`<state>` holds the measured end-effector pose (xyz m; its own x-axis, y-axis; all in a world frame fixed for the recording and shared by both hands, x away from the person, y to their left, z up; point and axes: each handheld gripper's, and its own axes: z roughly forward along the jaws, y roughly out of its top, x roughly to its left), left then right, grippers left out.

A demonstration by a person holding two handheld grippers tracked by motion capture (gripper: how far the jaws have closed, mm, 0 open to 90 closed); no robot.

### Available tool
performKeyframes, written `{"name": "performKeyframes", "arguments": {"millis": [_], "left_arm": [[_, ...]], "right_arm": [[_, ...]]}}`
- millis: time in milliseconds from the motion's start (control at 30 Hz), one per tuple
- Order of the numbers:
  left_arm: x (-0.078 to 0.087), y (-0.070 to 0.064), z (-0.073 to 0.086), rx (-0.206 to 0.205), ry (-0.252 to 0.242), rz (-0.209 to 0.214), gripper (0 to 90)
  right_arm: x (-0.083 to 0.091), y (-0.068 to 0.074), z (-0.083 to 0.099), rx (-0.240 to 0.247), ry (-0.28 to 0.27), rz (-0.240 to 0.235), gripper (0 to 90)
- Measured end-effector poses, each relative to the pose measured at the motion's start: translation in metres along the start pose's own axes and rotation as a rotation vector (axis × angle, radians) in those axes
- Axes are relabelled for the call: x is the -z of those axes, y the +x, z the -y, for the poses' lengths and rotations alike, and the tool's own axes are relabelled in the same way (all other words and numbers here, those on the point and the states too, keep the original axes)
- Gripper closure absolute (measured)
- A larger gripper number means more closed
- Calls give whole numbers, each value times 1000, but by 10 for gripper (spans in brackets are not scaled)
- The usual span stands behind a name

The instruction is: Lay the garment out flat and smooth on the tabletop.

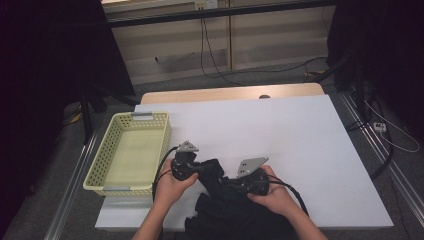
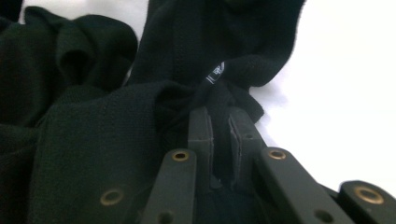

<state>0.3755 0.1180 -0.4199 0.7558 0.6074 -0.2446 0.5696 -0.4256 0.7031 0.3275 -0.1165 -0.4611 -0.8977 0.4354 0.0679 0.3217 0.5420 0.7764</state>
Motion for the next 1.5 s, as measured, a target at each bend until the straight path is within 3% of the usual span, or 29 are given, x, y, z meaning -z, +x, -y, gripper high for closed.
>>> {"name": "performKeyframes", "arguments": {"millis": [300,800,1300,1500], "left_arm": [[2,-1,3,3,3,6,853],[5,-7,4,-1,-6,17,853],[1,-10,5,-12,18,22,855],[-1,-16,6,-29,25,37,855]], "right_arm": [[0,2,0,2,3,-36,822],[-1,5,0,11,3,-39,822],[-2,9,-1,24,5,-57,823],[-2,17,-1,45,8,-100,824]]}}
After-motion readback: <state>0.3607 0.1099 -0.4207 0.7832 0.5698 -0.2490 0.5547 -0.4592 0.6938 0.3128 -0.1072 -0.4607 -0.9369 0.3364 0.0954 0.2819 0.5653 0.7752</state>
